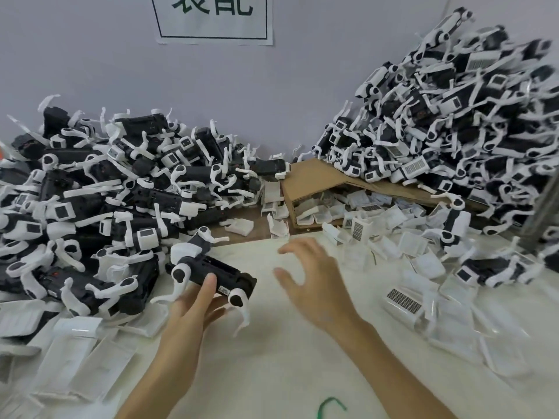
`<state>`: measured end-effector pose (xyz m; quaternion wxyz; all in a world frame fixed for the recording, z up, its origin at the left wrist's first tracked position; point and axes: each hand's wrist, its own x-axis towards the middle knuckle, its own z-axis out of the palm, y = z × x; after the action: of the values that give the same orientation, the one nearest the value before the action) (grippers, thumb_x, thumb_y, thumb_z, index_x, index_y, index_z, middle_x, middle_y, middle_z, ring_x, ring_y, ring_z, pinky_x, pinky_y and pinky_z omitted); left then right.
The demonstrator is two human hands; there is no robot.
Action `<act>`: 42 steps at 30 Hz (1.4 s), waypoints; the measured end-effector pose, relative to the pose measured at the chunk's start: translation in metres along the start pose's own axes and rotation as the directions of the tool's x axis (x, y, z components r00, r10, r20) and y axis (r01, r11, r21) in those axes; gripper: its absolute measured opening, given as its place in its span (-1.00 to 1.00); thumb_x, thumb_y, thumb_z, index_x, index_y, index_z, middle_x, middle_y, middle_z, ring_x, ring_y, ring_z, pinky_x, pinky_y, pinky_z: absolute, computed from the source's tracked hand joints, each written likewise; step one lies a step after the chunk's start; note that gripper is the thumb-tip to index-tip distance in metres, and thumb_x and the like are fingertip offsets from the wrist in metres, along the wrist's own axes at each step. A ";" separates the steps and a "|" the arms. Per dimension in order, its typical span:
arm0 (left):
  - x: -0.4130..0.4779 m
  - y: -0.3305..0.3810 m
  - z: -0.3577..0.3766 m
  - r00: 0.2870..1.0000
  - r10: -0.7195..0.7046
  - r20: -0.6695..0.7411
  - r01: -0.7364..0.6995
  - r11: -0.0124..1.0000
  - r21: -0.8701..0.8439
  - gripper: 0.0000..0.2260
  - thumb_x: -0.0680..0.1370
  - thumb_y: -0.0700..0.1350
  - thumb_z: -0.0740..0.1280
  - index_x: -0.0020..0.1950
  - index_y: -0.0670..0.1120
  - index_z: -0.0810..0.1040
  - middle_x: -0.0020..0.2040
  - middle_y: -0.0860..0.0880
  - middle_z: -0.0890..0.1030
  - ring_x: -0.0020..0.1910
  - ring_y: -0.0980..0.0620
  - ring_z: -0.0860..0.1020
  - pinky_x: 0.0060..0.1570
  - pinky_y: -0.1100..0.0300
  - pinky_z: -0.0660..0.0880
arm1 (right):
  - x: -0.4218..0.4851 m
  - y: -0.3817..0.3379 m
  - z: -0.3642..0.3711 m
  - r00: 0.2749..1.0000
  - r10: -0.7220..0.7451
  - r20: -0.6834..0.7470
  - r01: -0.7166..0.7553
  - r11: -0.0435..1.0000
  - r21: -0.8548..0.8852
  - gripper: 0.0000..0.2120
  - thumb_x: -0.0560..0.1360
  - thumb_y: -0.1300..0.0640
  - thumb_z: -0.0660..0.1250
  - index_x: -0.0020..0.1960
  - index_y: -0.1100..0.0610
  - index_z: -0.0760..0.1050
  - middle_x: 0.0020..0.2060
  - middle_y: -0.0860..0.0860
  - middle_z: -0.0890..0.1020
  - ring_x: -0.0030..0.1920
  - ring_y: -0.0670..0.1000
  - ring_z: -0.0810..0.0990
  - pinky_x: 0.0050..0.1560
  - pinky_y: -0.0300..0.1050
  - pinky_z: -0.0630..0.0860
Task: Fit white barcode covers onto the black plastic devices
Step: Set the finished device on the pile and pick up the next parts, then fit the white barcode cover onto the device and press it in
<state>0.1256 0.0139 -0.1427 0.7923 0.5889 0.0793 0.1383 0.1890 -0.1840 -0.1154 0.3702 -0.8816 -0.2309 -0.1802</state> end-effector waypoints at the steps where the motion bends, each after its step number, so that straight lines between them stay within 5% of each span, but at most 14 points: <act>1: -0.001 0.001 0.000 1.000 0.005 0.014 -0.005 1.000 0.000 -0.42 0.33 0.30 0.53 -0.02 -0.18 0.53 -0.11 -0.12 0.64 -0.14 0.00 0.65 0.16 -0.02 0.49 | 0.004 0.010 -0.005 0.994 0.096 -0.041 -0.100 0.990 -0.101 -0.68 0.56 -0.01 0.35 0.29 0.01 0.49 0.26 -0.11 0.45 0.30 -0.06 0.42 0.29 -0.03 0.32; 4: -0.002 0.003 -0.003 0.998 0.012 0.064 -0.013 1.000 0.016 -0.39 0.28 0.30 0.49 0.01 -0.18 0.51 -0.18 -0.13 0.65 -0.19 -0.03 0.64 0.25 -0.09 0.43 | 0.008 0.042 -0.017 0.914 0.396 -0.089 -0.404 0.865 -0.298 -0.58 0.57 -0.05 0.32 0.39 0.02 0.41 0.39 -0.03 0.39 0.41 0.06 0.33 0.36 0.06 0.25; 6: -0.004 0.005 -0.002 0.997 0.018 0.078 -0.021 0.999 0.029 -0.37 0.30 0.30 0.48 -0.05 -0.25 0.51 -0.23 -0.14 0.65 -0.22 -0.04 0.63 0.26 -0.10 0.42 | 0.005 0.058 -0.021 0.862 0.500 -0.083 -0.491 0.786 -0.375 -0.57 0.55 -0.06 0.31 0.38 0.03 0.40 0.38 -0.01 0.41 0.42 0.08 0.33 0.38 0.08 0.22; 8: -0.006 0.006 0.001 0.997 0.029 0.078 -0.032 0.999 0.033 -0.57 0.36 0.26 0.50 -0.17 -0.11 0.61 -0.29 -0.08 0.63 -0.28 0.00 0.61 0.16 -0.04 0.47 | 0.005 0.065 -0.020 0.849 0.520 -0.097 -0.512 0.761 -0.398 -0.65 0.54 -0.05 0.32 0.28 0.03 0.45 0.25 -0.02 0.50 0.32 0.08 0.42 0.34 0.06 0.23; 12: -0.011 0.010 0.007 0.995 0.034 0.092 -0.039 0.998 0.056 -0.80 0.41 0.18 0.41 -0.31 0.11 0.66 -0.32 0.01 0.63 -0.35 0.08 0.57 0.02 0.06 0.46 | 0.007 0.062 -0.016 0.887 0.441 -0.135 -0.460 0.833 -0.308 -0.90 0.53 0.11 0.36 0.04 0.05 0.52 0.02 -0.06 0.59 0.12 0.06 0.55 0.11 -0.06 0.30; 15: -0.012 0.012 0.007 0.996 0.024 0.087 -0.028 0.998 0.055 -0.80 0.42 0.17 0.39 -0.24 0.09 0.70 -0.27 -0.03 0.65 -0.32 0.05 0.57 0.04 0.07 0.47 | 0.009 0.049 -0.016 0.920 0.384 -0.082 -0.374 0.920 0.114 -0.91 0.52 0.18 0.40 -0.11 0.03 0.54 -0.14 -0.13 0.64 0.00 -0.06 0.60 -0.11 -0.29 0.38; 19: -0.014 0.013 0.008 0.996 0.008 0.094 -0.015 0.997 0.078 -0.78 0.44 0.18 0.48 -0.23 0.05 0.67 -0.26 -0.06 0.63 -0.30 0.04 0.55 0.04 0.08 0.47 | 0.008 0.021 -0.009 0.962 0.270 0.024 -0.248 0.839 0.484 -0.84 0.54 0.20 0.41 -0.10 -0.06 0.59 -0.15 -0.25 0.69 -0.06 -0.28 0.63 -0.13 -0.48 0.42; 24: -0.015 0.015 0.008 0.992 0.020 0.121 -0.032 0.995 0.095 -0.73 0.44 0.20 0.37 -0.15 0.03 0.69 -0.24 -0.02 0.65 -0.30 0.06 0.53 -0.08 0.24 0.52 | 0.004 0.003 0.000 0.972 0.215 0.089 -0.225 0.762 0.607 -0.82 0.55 0.24 0.41 -0.07 -0.04 0.61 -0.16 -0.21 0.72 -0.09 -0.22 0.66 -0.07 -0.41 0.49; 30: -0.014 0.014 0.008 0.990 0.044 0.131 -0.061 0.991 0.123 -0.67 0.41 0.22 0.36 -0.05 0.00 0.71 -0.13 -0.07 0.70 -0.28 0.02 0.57 -0.10 0.26 0.54 | 0.000 -0.010 0.000 0.940 0.248 0.233 -0.329 0.493 0.806 -0.82 0.59 0.19 0.34 0.10 -0.03 0.64 -0.10 0.16 0.73 -0.14 0.03 0.69 -0.14 -0.17 0.62; 35: -0.014 0.015 0.008 0.994 0.039 0.106 -0.050 0.993 0.106 -0.62 0.37 0.24 0.36 -0.04 0.00 0.73 -0.07 -0.21 0.70 -0.26 -0.01 0.57 -0.14 0.27 0.56 | -0.003 -0.017 0.004 0.908 0.190 0.373 -0.415 0.287 0.864 -0.73 0.48 0.06 0.36 0.15 0.06 0.63 0.00 0.17 0.71 -0.13 0.13 0.70 -0.18 -0.13 0.62; 42: -0.012 0.013 0.006 0.994 0.025 0.102 -0.037 0.992 0.117 -0.52 0.37 0.27 0.35 -0.01 -0.11 0.71 -0.02 -0.31 0.66 -0.22 -0.07 0.57 -0.15 0.23 0.55 | -0.003 -0.015 0.004 0.899 0.145 0.414 -0.437 0.382 0.814 -0.57 0.42 0.07 0.44 0.26 0.14 0.52 -0.12 0.08 0.71 -0.20 0.00 0.66 -0.17 -0.19 0.59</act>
<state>0.1139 0.0078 -0.1292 0.7566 0.6425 0.0384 0.1157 0.1787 -0.1724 -0.1111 0.7678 -0.5934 -0.1792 0.1618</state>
